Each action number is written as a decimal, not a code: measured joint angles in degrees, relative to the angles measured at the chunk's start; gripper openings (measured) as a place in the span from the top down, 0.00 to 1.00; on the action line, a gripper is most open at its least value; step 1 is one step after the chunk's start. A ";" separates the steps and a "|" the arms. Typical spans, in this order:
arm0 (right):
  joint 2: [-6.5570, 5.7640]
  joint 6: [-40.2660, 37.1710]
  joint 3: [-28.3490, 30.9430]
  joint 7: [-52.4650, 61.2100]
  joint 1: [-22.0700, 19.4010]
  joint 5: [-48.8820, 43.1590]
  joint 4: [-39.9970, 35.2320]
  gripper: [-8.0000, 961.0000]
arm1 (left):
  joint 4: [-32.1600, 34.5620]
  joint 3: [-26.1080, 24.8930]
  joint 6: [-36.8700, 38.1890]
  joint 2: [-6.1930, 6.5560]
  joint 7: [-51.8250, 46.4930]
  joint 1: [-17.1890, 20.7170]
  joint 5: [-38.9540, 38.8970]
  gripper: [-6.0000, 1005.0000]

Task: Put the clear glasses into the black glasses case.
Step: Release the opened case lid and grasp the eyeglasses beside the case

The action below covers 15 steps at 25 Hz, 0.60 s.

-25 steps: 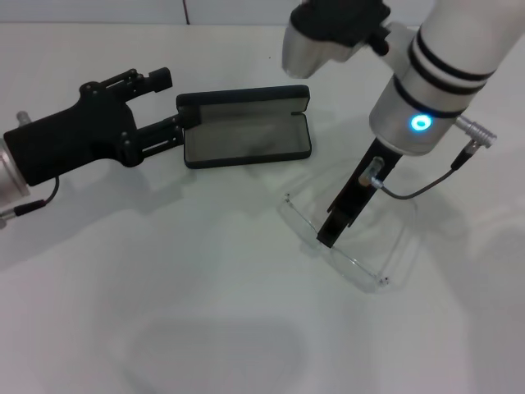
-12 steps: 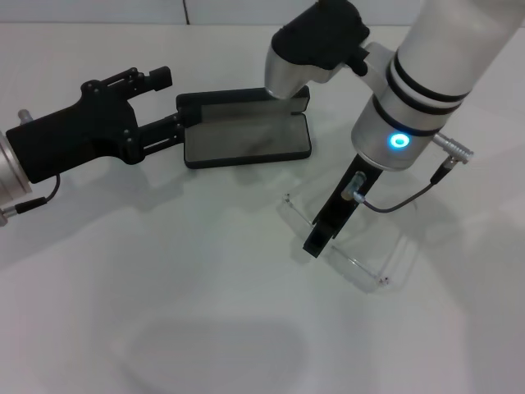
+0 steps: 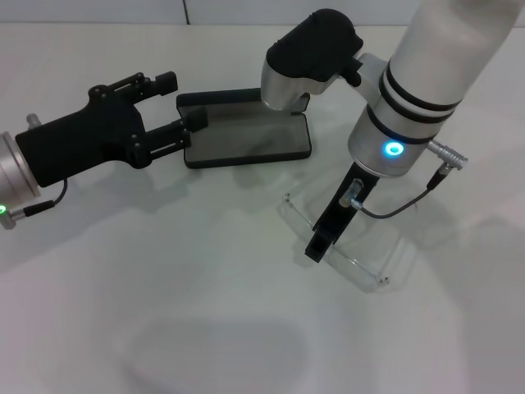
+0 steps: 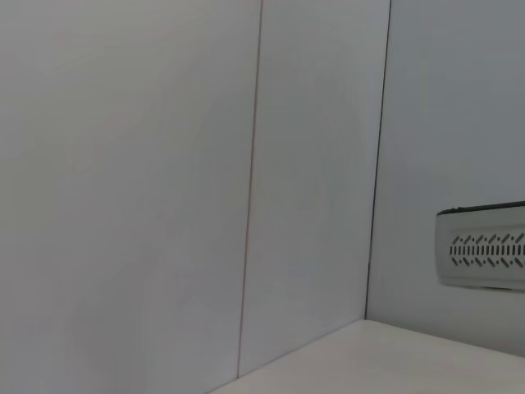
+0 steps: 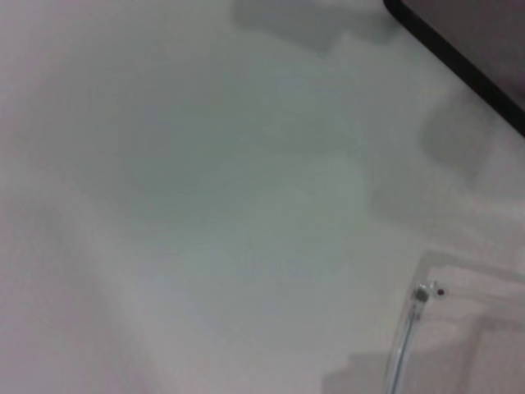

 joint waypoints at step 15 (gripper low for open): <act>0.00 0.50 -2.65 -0.65 0.31 0.21 0.08 0.74 | -0.44 -0.26 -0.01 0.00 0.03 -0.46 0.41 0.29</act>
